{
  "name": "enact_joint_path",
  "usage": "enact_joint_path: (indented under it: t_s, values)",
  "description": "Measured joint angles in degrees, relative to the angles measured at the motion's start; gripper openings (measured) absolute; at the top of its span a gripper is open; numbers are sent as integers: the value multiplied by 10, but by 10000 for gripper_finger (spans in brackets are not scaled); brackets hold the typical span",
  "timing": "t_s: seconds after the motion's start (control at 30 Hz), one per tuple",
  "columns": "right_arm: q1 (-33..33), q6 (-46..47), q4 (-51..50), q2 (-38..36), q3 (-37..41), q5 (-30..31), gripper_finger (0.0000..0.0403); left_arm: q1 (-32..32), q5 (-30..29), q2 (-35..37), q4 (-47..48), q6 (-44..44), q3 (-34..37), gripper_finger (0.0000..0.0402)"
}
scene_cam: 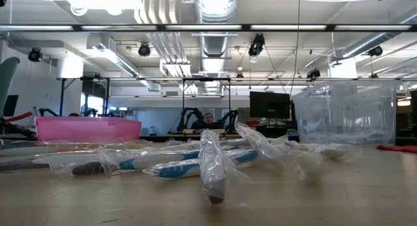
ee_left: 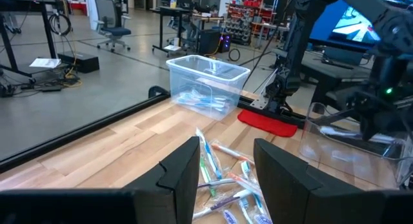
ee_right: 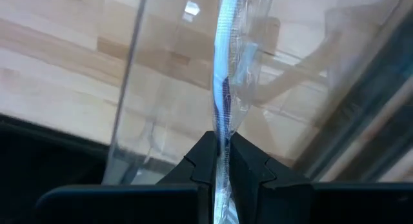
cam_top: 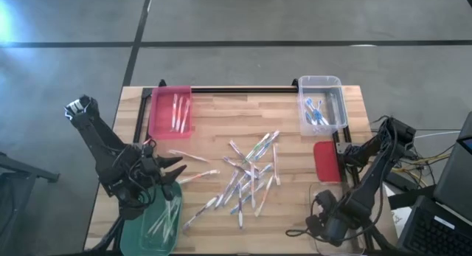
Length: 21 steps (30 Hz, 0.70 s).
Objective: Pick & Place Toothbrushes
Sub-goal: Put the violet toothbrush into the bottom transparent bin
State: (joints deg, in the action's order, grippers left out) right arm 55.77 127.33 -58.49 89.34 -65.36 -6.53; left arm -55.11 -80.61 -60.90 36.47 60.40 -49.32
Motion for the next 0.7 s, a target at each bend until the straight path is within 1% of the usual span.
enact_joint_path:
  t_s: [0.07,0.23,0.43,0.7]
  values:
    - [0,0,19,-1,19,-3,22,0,0,0,0,0,0,152]
    - [2,2,64,-1,62,-43,22,0,0,0,0,0,0,152]
    - [4,2,142,-4,114,-43,22,0,0,0,0,0,0,152]
    - [4,2,152,-4,143,-45,22,0,0,0,0,0,0,152]
